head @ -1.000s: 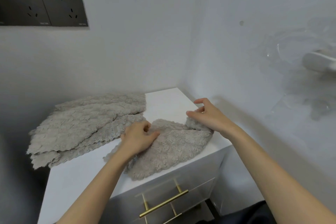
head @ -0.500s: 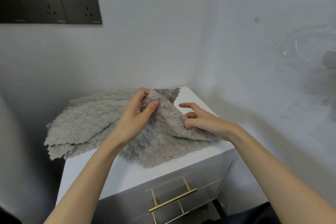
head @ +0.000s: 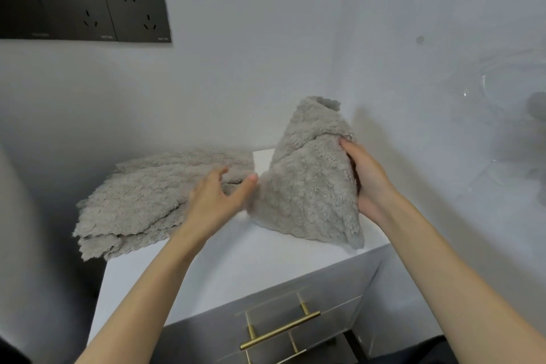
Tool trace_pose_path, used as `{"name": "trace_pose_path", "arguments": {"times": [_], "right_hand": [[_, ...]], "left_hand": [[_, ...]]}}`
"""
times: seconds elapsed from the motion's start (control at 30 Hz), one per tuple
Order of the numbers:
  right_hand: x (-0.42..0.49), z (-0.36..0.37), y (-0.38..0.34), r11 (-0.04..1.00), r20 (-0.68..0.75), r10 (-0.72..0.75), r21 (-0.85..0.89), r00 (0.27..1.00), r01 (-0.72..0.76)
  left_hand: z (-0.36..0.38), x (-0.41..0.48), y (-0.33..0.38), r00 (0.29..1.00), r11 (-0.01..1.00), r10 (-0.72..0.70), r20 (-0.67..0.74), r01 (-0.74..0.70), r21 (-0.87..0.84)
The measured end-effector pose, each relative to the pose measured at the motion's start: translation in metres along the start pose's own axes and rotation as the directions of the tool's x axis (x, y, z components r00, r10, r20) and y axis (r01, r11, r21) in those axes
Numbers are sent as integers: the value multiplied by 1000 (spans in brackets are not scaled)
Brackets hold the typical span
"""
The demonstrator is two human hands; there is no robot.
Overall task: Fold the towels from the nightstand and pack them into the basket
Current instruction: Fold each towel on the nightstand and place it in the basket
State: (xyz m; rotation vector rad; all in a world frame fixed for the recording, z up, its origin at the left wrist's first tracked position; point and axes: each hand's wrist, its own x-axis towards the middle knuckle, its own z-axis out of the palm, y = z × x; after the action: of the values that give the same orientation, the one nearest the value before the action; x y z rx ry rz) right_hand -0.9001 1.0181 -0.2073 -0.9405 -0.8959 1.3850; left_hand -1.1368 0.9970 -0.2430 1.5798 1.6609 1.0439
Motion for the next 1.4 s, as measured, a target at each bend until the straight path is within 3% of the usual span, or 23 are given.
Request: {"name": "trace_pose_path", "arguments": {"times": [0.1,0.17,0.3,0.43,0.6,0.77,0.9,1.03,1.27,1.4], "right_hand": [[-1,-1,-2,990,-31,95,106,995,-91],[-2,-2,-2,977,-8,150,153,989,-147],[-4,-4,-3,966,46,187,174,981,-192],[-5,-6,-5,961,88,191,188,978,-205],[-4,-7,-2,957,127,196,189,972,-218],[-4,-6,-1,955,128,210,187,969,-232],[-4,-3,2,948,108,241,184,964,-258],[-4,-2,4,942,71,305,122,950,-311],[0,-10,7,938,93,320,112,943,-329],[0,-18,3,903,108,421,48,901,-428]], "left_hand": [[8,-3,2,949,975,-126,289,172,-140],[16,-5,4,918,946,-105,383,211,-245],[29,0,7,896,873,-106,431,291,-391],[27,5,8,868,836,-165,468,375,-401],[17,3,9,840,760,-120,529,421,-495],[8,5,9,889,635,-154,431,423,-646],[6,3,10,922,704,-143,361,351,-617],[-1,8,5,994,826,-93,50,105,-554],[-25,19,-2,956,842,-137,-261,-27,-539],[-41,21,-8,926,854,-128,-356,-79,-514]]}}
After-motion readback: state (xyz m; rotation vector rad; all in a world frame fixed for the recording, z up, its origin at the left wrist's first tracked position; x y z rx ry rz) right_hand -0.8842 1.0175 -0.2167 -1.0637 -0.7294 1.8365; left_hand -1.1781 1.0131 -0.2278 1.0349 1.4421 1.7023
